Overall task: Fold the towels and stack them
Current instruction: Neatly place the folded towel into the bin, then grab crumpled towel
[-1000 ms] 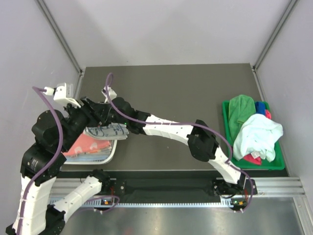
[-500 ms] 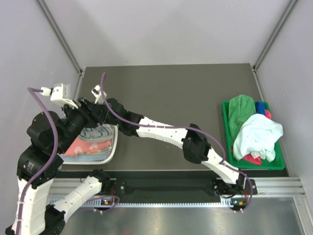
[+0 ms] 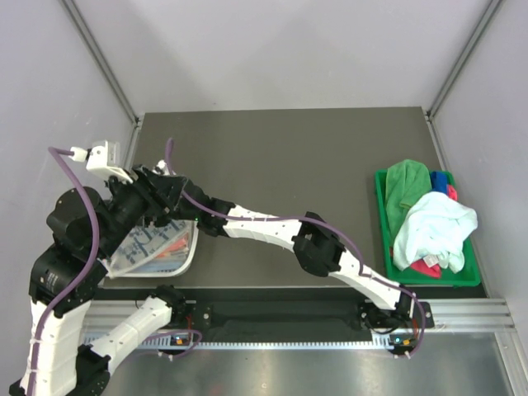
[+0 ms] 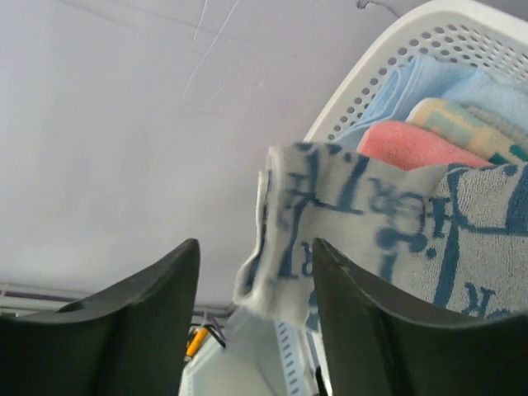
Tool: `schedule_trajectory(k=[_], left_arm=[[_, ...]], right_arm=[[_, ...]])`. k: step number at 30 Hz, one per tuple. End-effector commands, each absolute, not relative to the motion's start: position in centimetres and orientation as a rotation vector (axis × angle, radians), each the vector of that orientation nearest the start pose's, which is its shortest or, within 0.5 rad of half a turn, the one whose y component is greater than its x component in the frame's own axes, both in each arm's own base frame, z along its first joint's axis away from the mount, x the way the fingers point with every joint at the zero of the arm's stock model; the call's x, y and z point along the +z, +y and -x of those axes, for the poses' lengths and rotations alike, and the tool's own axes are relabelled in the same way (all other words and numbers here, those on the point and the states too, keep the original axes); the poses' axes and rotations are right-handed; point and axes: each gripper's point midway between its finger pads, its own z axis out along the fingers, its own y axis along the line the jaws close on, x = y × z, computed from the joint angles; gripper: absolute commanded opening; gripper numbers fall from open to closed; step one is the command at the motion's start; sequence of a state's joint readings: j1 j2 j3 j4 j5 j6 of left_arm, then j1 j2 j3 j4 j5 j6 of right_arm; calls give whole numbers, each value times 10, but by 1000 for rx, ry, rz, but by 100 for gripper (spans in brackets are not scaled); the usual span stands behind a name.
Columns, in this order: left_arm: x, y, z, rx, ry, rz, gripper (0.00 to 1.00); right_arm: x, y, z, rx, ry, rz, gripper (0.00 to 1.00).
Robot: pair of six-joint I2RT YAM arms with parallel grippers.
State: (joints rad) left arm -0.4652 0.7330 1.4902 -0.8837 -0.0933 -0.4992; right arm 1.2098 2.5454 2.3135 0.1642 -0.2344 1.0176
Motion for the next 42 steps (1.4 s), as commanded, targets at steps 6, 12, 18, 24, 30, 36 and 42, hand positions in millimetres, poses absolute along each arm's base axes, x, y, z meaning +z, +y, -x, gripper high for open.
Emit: schedule_trajectory(k=[6,12,18,24,30,36,42], left_arm=[[438,-99,-185,-661,1717,102,52],[441,-101,-189,-662,1712,105,52],[456,-106,-194,-683,1682,93,53],[467,-116,-204,-713,1673,78,53],[466,-141,-219,-784,1686,9,54],[419,-163,-246,-796,1793,-12,54],[352,-180,-269,-798,1923,0,54]], right_arm=[[285,706,-166,1888,1773,516,66],[284,683,-188,1744,1772,519,67],[309,620,-233,1490,1726,475,67],[319,536,-271,1318,1742,355,67],[310,437,-309,1139,1766,201,67],[296,305,-320,756,1821,-32,68],[259,174,-279,332,1955,-252,73]])
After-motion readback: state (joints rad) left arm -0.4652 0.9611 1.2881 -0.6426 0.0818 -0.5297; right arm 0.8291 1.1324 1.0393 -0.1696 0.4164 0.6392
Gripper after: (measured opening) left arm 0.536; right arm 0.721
